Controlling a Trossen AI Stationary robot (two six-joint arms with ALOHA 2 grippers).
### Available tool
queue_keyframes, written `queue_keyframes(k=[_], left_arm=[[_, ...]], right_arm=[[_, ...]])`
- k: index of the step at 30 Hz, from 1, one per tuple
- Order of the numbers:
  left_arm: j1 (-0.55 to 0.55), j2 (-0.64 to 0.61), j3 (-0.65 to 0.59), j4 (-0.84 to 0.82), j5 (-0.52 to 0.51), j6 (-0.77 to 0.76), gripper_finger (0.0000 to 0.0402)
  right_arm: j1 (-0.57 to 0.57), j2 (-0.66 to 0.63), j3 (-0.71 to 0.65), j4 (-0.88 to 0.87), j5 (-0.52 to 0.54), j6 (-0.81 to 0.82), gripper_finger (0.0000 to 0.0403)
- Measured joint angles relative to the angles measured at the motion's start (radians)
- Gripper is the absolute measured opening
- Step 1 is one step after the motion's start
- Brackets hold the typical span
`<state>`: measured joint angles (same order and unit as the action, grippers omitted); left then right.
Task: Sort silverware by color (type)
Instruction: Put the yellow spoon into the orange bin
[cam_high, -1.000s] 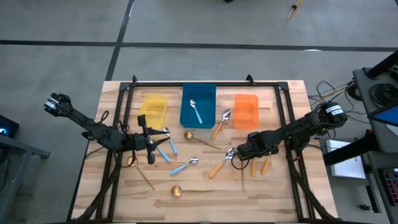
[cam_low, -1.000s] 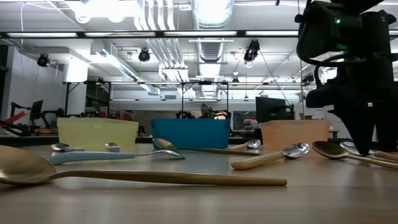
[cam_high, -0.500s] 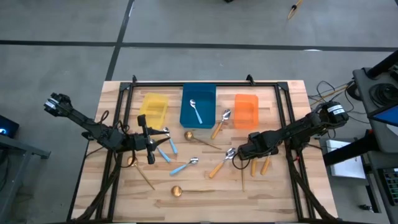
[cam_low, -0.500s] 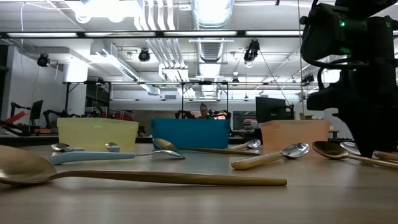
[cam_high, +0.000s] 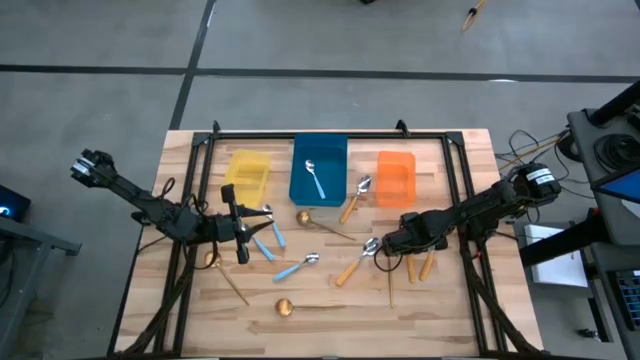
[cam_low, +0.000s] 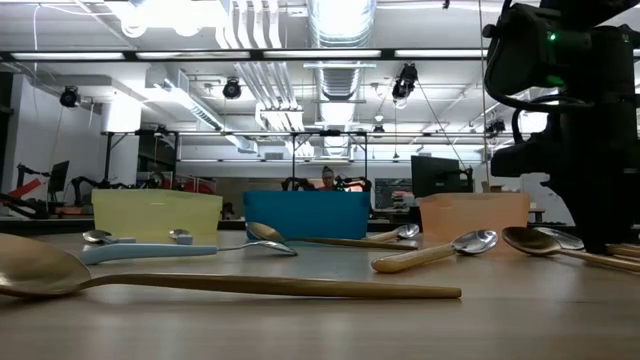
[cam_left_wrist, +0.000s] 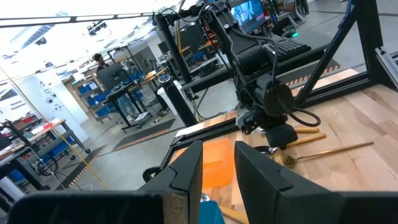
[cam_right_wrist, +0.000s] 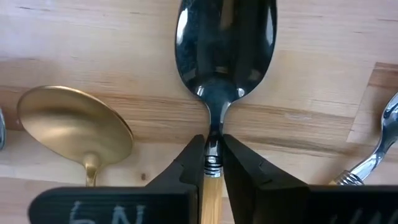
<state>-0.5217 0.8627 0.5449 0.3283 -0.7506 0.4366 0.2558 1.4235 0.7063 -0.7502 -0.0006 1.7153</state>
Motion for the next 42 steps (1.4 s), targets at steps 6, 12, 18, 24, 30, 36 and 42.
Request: queue_keyframes(k=[6,12,18,24,30,36,42], left_arm=[[0.0,0.0,0.0,-0.001,0.0,0.0,0.0075],[0.0,0.0,0.0,-0.003,0.0,0.0,0.0075],[0.0,0.0,0.0,-0.003,0.0,0.0,0.0075],[0.0,0.0,0.0,-0.002,0.0,0.0,0.0075],[0.0,0.0,0.0,-0.002,0.0,0.0,0.0075],[0.0,0.0,0.0,-0.001,0.0,0.0,0.0075],[0.0,0.0,0.0,0.0,0.0,0.0,0.0075]], right_arm=[[0.0,-0.014,0.009,-0.019,0.001,0.0,0.003],[0.0,-0.026,0.084,-0.122,0.002,-0.026,0.0029],[0.0,-0.027,0.204,-0.286,0.001,-0.055,0.0028],[0.0,-0.027,0.343,-0.401,0.001,-0.102,0.0028],[-0.001,-0.028,0.462,-0.436,0.005,-0.137,0.0028],[-0.002,-0.011,0.538,-0.47,0.028,-0.146,0.0028],[-0.042,0.009,0.587,-0.475,0.027,-0.215,0.0028]])
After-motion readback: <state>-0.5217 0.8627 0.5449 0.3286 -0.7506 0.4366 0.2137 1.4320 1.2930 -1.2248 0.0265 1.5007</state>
